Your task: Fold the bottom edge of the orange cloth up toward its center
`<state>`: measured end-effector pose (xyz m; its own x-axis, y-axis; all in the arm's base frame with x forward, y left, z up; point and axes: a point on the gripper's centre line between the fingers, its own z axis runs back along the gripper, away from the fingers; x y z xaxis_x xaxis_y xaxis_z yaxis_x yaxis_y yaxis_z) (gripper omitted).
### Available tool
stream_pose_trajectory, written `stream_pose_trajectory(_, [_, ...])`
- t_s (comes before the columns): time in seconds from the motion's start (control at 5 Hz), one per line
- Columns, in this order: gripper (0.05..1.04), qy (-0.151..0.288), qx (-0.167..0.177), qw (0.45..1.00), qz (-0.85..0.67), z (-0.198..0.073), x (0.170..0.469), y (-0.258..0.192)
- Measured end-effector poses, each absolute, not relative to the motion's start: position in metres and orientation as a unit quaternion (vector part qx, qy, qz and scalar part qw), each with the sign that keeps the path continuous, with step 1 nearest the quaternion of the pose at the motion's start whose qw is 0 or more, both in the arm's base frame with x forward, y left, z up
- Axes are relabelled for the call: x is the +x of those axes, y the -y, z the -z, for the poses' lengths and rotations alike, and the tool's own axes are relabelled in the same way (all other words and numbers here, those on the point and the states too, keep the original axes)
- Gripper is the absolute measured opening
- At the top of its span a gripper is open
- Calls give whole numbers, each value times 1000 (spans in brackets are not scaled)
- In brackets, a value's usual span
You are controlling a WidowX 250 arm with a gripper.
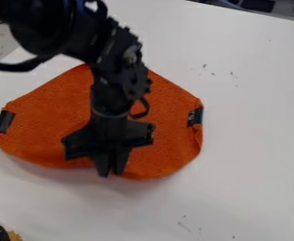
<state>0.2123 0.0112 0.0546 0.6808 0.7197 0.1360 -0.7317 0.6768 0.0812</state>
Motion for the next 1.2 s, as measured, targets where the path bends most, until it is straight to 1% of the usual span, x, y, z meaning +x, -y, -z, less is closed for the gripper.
stream_pose_trajectory(0.2, [106, 42, 74, 931, -355, -58, 239, -34])
stream_pose_trajectory(0.4, [102, 37, 68, 956, -284, -49, 276, -62])
stream_pose_trajectory(0.6, [137, 20, 49, 973, -226, -34, 309, -79])
stream_pose_trajectory(0.8, [343, 1, 24, 978, -208, -20, 323, -84])
stream_pose_trajectory(1.0, [646, 3, 17, 979, -203, -16, 325, -82])
stream_pose_trajectory(1.2, [935, 6, 22, 978, -208, -16, 325, -84])
